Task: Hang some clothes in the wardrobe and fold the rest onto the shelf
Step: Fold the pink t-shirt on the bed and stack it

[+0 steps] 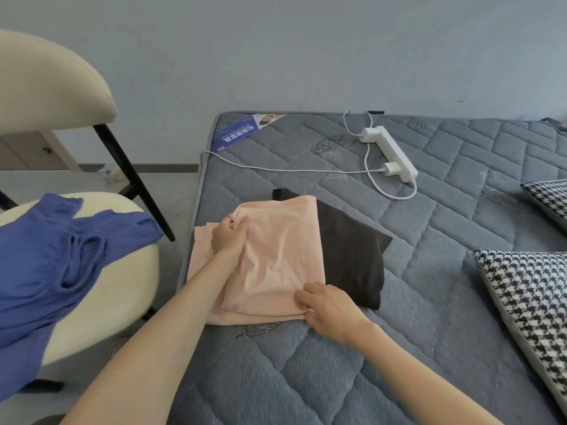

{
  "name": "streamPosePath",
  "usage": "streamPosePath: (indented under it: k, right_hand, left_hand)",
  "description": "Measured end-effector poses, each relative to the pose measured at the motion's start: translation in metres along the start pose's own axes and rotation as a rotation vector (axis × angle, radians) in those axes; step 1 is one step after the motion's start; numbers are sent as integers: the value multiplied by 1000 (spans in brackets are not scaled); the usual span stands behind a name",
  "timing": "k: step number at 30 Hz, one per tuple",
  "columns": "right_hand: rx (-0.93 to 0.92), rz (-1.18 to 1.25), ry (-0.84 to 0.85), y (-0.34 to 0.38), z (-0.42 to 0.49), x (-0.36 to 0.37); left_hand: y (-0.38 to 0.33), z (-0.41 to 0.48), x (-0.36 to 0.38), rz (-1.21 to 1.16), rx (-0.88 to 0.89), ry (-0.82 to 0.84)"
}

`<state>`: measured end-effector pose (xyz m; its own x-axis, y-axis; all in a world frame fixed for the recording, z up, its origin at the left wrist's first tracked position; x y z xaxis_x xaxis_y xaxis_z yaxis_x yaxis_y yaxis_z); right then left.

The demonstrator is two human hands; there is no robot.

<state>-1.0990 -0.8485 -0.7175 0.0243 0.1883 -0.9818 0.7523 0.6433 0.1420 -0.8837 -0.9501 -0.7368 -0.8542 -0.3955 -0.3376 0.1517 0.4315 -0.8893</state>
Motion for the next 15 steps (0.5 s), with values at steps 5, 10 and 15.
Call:
streamPosePath:
  k: [5, 10, 15]
  right_hand:
    - [25, 19, 112, -7, 1, -4]
    - [76, 53, 167, -13, 0, 2]
    - [46, -12, 44, -10, -1, -2]
  left_hand:
    - [-17, 19, -7, -244, -50, -58]
    - [1, 12, -3, -525, -380, 50]
    - [29, -13, 2, -136, -286, 180]
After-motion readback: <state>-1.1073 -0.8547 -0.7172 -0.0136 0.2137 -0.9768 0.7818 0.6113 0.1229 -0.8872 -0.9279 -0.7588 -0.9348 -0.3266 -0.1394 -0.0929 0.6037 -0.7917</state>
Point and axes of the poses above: each hand's wrist, its own z-axis towards the middle knuckle, its own x-axis out of the palm, y = z × x, the point moved 9 cm from there along z, towards the middle knuckle, and after that the axes turned 5 degrees about -z, right-handed, at the moved point
